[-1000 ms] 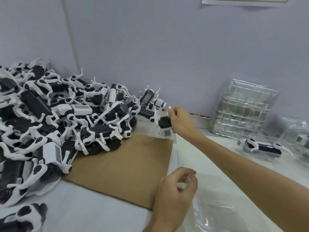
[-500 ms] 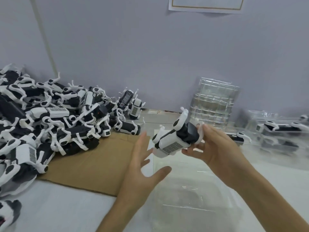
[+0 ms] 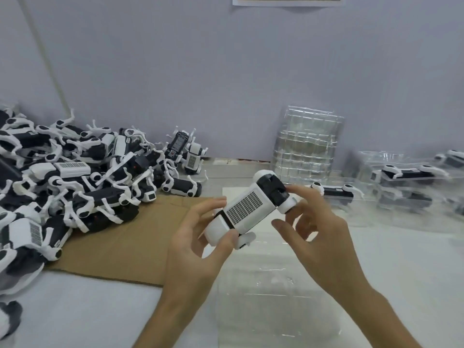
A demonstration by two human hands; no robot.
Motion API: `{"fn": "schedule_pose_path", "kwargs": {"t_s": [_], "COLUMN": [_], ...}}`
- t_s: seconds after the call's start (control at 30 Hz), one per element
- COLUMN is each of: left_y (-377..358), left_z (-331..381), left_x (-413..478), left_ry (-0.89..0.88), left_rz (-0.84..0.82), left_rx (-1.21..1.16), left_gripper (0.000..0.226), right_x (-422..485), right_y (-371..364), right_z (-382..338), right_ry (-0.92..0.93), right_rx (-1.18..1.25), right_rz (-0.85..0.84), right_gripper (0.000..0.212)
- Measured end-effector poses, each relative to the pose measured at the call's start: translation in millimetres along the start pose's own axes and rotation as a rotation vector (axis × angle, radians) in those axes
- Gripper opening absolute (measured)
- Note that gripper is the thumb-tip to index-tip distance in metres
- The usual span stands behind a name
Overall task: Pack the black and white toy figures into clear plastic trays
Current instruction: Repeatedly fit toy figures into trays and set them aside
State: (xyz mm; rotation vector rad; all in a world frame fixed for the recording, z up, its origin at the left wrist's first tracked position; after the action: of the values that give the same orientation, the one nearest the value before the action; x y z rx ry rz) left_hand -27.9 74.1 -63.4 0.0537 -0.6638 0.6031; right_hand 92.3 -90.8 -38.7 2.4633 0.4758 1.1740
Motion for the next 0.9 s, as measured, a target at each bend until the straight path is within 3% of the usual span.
{"fn": "schedule_pose_path", "kwargs": {"t_s": [0.07,0.13,0.23,0.37,0.53,0.6,0.67,0.9], "left_y": [3,7,8,7,-2,-6,-7,10], "left_z": [-1,-3,-4,-4,-28,-43,-52,-55], "left_x": [1,2,2,3,2,-5,-10,-6], "left_ry": [0.028,0.053,0.057,0.068,0.238,0.317,0.330,0.295], "left_rz": [0.028,0.055,0.047,0.020,-0.173,-0.210,-0.182,-0.036], "left_rx": [-0.040,-0.085,-0.076,-0.023,0.086,0.186,0.293,0.266], "left_gripper": [0.041,0.036,0.031,0.041,0.053,0.040,0.019,0.025], "right_x": [-1,-2,-1,-4,0,1,1,0], "right_y": [12,21,18,14,27,29,27,14], "right_z": [-4,-7,-9,-16,1,10,20,39], "right_ry": [0.090,0.153,0.215,0.309,0.105,0.023,-0.066,-0.201], "right_rx": [-0.158,-0.234,-0.155,-0.143,-0.053,-0.007,0.046,0.030], "right_rz": [0.130,0.200,0.129,0.085,0.117,0.108,0.071,-0.099], "right_gripper": [0.032,0.035,0.064,0.049,0.033,0.025,0.019,0.016]}}
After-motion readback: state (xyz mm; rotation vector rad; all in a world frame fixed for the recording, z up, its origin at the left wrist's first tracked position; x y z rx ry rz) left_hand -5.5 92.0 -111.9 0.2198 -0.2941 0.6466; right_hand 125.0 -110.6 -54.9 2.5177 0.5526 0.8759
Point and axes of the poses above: each hand's wrist, its own x-axis towards the middle knuckle, its own y-axis out of the back of the hand, z = x × y, the point moved 8 cm from there along x, towards the middle knuckle, and after that the axes turned 5 degrees about -x, right-handed, at the moved point
